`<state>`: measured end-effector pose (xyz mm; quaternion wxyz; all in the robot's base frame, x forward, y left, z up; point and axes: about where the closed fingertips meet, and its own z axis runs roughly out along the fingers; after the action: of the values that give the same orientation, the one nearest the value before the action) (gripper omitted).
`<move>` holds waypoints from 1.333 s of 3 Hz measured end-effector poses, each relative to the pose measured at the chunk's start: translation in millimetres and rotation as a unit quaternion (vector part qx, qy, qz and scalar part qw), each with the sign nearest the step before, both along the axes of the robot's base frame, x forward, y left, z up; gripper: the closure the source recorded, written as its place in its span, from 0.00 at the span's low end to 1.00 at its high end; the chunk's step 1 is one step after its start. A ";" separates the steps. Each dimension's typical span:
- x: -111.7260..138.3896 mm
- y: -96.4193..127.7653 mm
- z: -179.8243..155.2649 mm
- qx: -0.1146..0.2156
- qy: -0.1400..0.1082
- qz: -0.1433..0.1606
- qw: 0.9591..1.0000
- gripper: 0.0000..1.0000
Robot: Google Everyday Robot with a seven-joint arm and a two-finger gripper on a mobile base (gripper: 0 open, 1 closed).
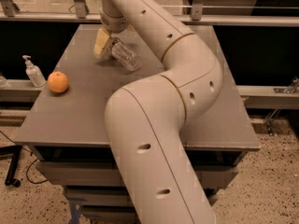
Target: Place water bottle upright
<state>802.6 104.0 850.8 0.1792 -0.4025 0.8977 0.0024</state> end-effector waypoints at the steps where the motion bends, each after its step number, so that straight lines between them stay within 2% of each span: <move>1: -1.1 -0.6 -5.7 -0.017 0.010 -0.001 1.000 0.00; 2: -0.1 -1.7 -8.7 -0.026 0.014 -0.003 1.000 0.18; 4: 2.2 -2.1 -8.7 -0.028 0.015 -0.005 0.999 0.65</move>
Offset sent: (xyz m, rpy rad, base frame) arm 0.0057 -0.0072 0.0023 -0.0786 0.0497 -0.0151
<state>804.8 101.8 842.1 0.1547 -0.4024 0.9021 -0.0177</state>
